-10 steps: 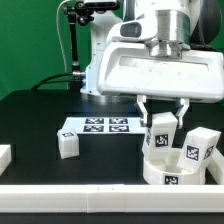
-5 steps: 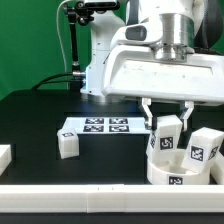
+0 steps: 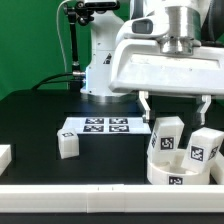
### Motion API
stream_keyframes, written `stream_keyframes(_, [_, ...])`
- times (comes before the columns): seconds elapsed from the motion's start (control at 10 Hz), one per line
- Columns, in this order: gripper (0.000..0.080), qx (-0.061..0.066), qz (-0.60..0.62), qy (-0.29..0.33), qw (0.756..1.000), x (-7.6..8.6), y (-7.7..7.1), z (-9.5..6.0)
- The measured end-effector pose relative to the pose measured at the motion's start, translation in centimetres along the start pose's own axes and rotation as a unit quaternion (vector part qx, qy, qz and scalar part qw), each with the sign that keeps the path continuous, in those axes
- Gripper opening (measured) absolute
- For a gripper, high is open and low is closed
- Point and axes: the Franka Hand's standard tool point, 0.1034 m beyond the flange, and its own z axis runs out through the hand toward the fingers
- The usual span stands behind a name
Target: Assemble stool
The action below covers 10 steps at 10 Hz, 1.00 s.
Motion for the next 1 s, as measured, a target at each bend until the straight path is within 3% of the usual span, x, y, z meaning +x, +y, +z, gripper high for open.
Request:
stream_keyframes(0.3, [0.0649, 0.004, 0.003, -0.004, 1.0, 1.0, 1.0, -1.5])
stream_keyframes(0.9, [0.0649, 0.008, -0.022, -0.022, 0.999, 0.9, 1.0, -1.3])
stream_keyframes(1.0, [0.0649, 0.015, -0.035, -0.047, 0.998, 0.5, 0.6, -1.2])
